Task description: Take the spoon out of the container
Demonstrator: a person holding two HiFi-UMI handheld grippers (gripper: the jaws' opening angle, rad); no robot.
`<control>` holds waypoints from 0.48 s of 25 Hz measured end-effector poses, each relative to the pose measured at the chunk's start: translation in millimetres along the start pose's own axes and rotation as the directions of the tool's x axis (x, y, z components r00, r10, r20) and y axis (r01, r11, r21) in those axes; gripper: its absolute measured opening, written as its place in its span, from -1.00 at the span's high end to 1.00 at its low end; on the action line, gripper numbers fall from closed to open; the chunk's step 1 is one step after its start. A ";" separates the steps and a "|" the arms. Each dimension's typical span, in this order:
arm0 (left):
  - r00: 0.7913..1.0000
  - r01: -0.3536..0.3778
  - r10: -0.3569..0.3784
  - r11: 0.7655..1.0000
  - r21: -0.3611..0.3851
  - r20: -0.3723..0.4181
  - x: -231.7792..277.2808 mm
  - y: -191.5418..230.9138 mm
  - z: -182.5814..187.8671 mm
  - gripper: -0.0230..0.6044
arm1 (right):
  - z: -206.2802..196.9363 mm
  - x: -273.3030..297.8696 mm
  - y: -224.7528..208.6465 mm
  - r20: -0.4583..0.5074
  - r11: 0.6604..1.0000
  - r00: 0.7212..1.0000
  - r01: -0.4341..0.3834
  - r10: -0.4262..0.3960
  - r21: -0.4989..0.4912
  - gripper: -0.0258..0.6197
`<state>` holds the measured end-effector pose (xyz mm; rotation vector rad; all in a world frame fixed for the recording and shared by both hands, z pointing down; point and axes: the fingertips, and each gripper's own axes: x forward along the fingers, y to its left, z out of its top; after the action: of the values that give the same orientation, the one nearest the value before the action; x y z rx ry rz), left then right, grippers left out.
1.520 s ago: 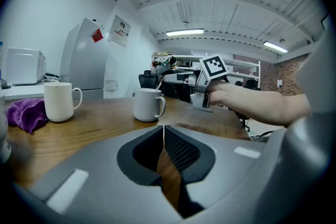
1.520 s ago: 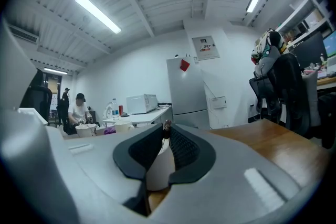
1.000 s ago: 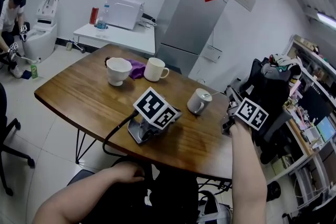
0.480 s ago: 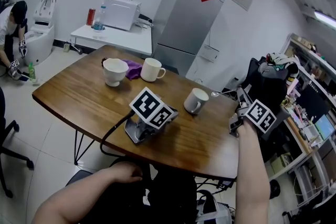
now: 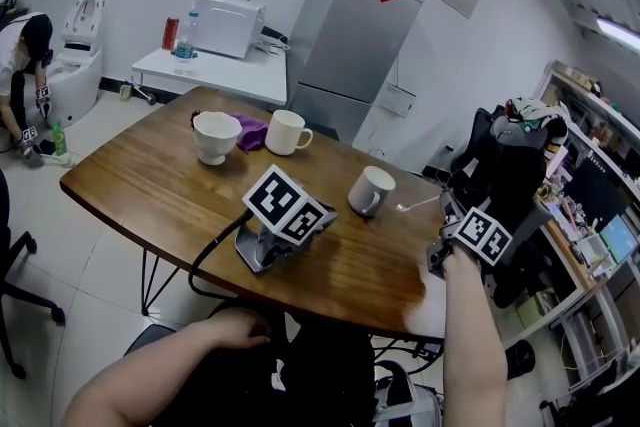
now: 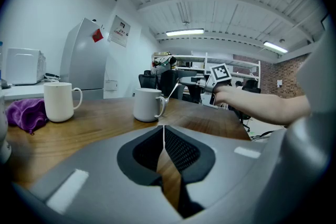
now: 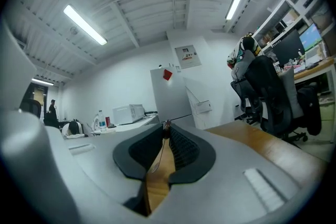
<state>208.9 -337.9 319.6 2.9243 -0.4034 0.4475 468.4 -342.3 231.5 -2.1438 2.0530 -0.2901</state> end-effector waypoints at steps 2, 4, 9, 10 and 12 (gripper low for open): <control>1.000 0.000 0.000 1.000 0.000 0.001 0.1 -0.4 0.5 0.89 | -8.4 1.4 -3.5 -0.026 1.000 1.000 0.008 -0.008 -0.005 0.79; 1.000 0.000 0.000 1.000 0.000 0.001 0.2 -0.4 1.0 0.89 | -16.7 3.1 -6.9 -0.056 1.000 0.998 0.017 -0.017 -0.005 0.79; 1.000 0.000 0.000 1.000 0.000 0.000 0.5 -0.4 1.2 0.89 | -32.1 3.8 -19.4 -0.116 0.998 0.992 0.056 -0.053 0.019 0.79; 1.000 0.000 0.000 1.000 0.000 0.000 0.4 -0.4 1.0 0.89 | -34.5 3.6 -22.3 -0.128 0.998 0.990 0.066 -0.063 0.021 0.78; 1.000 0.000 0.000 1.000 0.000 0.000 0.2 -0.4 1.0 0.89 | -39.4 3.1 -28.1 -0.159 0.996 0.984 0.088 -0.083 0.023 0.77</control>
<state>209.5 -337.8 318.7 2.9240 -0.4038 0.4482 485.9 -343.4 276.7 -2.2611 2.0246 -0.5143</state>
